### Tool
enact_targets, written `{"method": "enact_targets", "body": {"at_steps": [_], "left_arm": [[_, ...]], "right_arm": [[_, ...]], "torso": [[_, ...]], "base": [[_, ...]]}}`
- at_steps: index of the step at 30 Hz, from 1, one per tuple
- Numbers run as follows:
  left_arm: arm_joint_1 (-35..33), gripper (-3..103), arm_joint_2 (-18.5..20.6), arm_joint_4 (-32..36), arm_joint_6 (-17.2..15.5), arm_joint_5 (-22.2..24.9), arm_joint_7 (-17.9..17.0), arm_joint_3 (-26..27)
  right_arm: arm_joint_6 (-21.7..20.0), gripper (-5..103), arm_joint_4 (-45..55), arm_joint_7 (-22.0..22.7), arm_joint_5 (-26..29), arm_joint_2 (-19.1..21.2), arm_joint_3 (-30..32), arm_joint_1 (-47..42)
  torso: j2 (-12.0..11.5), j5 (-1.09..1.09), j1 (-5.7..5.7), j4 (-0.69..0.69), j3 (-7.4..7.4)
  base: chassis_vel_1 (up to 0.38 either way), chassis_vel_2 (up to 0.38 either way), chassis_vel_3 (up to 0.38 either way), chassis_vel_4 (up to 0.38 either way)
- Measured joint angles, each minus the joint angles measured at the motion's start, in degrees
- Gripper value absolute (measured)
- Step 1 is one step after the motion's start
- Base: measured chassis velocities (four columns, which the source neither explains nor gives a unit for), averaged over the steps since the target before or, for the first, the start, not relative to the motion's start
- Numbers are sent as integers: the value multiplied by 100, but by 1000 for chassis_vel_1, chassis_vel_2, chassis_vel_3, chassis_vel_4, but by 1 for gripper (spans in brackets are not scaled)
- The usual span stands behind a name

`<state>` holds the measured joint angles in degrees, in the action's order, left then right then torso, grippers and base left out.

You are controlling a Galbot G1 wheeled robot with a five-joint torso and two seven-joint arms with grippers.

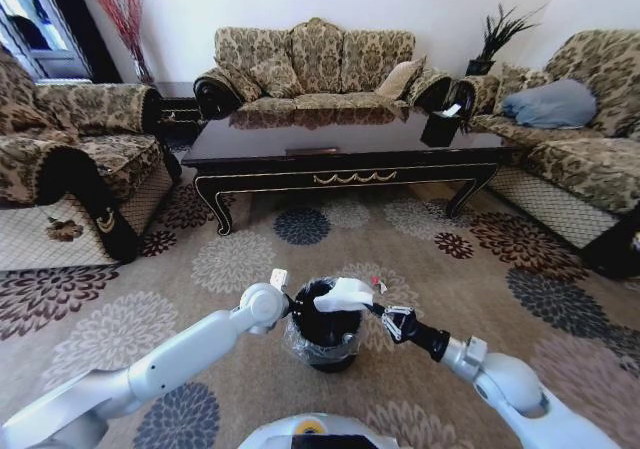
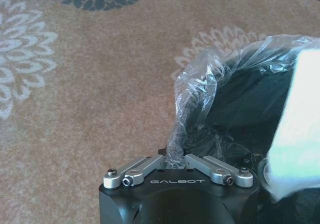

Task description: Move to the front of the table and pick up the trash from the floor, then place it into the trash bin.

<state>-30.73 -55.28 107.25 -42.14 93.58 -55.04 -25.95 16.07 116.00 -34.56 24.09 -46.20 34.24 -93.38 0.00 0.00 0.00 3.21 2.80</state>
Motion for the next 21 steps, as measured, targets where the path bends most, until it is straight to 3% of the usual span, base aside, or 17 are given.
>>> {"method": "enact_targets", "body": {"at_steps": [4, 8, 10, 14, 16, 19, 21], "left_arm": [[2, 0, -29, -10, 0, 6, -15, 0], [-58, 0, -31, -9, 0, -13, -17, 9], [-93, 0, -22, 9, 0, -14, -18, 28], [-192, 0, 43, 64, 0, -33, -18, 103], [-208, 0, 66, 78, 0, -36, -18, 117], [-237, 0, 123, 100, 0, -38, -18, 147], [-246, 0, 133, 106, 0, -43, -18, 159]], "right_arm": [[1, 5, 5, 0, -31, -8, -18, -19], [1, 21, 17, -50, -39, -33, -60, -124], [2, 21, 16, -75, -57, -42, -69, -144], [29, 43, 5, -120, -95, -49, -110, -147], [30, 43, 5, -122, -95, -49, -117, -137], [21, 60, 20, -118, -94, -50, -124, -128], [10, 66, 31, -108, -90, -53, -125, -129]], "torso": [[0, 0, 0, 0, 0], [0, 0, 0, 1, 0], [0, 0, 0, 1, 0], [0, 0, 0, 1, 0], [0, 0, 0, 0, 0], [0, -1, 0, 1, 0], [0, 0, 0, 1, 0]], "base": [[0, 0, 0, 0], [0, 0, 0, 0], [0, 0, 0, 0], [0, 0, 0, 0], [0, 0, 0, 0], [0, 0, 0, 0], [0, 0, 0, 0]]}}
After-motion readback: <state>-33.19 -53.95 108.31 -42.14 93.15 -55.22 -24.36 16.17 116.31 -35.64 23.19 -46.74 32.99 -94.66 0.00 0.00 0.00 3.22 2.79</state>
